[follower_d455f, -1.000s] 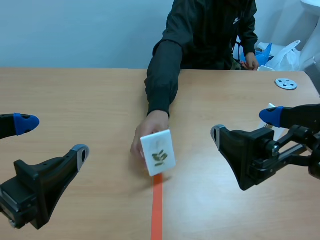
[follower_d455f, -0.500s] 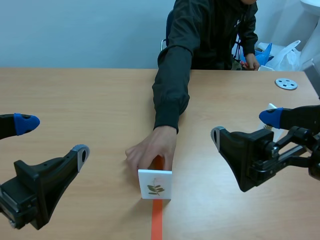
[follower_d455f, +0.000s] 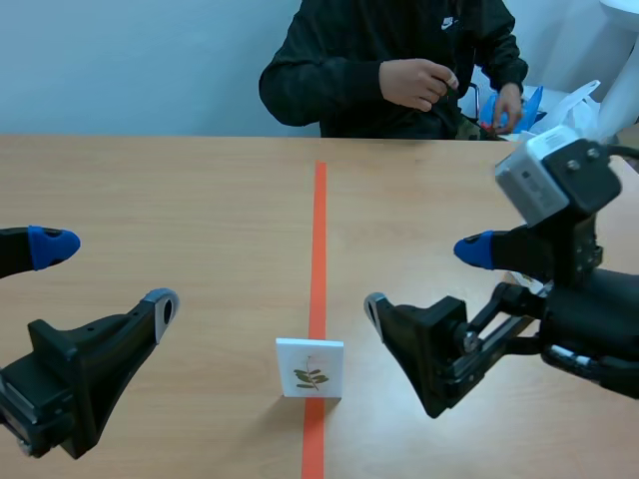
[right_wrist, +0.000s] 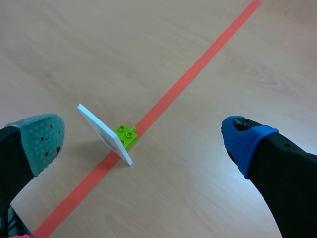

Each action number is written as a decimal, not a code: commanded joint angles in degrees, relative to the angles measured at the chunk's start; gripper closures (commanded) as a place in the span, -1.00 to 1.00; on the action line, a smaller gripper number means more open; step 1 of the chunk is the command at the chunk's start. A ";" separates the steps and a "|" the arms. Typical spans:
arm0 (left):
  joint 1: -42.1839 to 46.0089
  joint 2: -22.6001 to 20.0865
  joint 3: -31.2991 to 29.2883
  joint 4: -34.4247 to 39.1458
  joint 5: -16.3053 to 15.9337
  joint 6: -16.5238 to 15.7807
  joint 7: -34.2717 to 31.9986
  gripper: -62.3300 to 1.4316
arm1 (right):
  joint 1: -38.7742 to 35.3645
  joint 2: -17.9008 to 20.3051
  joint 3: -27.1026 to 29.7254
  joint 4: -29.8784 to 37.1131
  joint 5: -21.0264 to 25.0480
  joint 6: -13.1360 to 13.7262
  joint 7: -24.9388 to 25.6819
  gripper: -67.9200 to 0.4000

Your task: Sort the leaf by its shape. The table is split by an orange tape line. A compound leaf with several leaflets goes to the left side, a simple leaf with one blade goes to the right side. Return to the home posture when a red brick is placed on the table.

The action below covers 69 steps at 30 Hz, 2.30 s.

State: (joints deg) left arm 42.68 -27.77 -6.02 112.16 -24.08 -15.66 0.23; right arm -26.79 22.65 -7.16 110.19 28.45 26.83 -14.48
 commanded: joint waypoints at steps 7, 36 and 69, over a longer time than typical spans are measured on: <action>-0.02 0.44 -0.31 0.76 -0.31 -0.17 -0.81 -1.00 | 9.11 0.98 -8.57 -9.90 -2.64 0.07 5.03 -1.00; -0.02 0.46 -0.31 0.76 -0.15 -0.15 -0.85 -1.00 | 23.12 -4.28 -28.55 -40.68 -22.56 -2.12 31.39 -1.00; -0.02 0.46 -0.31 0.76 -0.17 -0.15 -0.85 -1.00 | 23.15 -5.05 -28.46 -41.35 -23.85 -3.04 30.14 0.90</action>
State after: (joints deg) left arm 42.68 -27.77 -6.02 112.16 -24.03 -15.64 0.21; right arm -4.62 17.76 -35.75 67.83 4.27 23.77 14.96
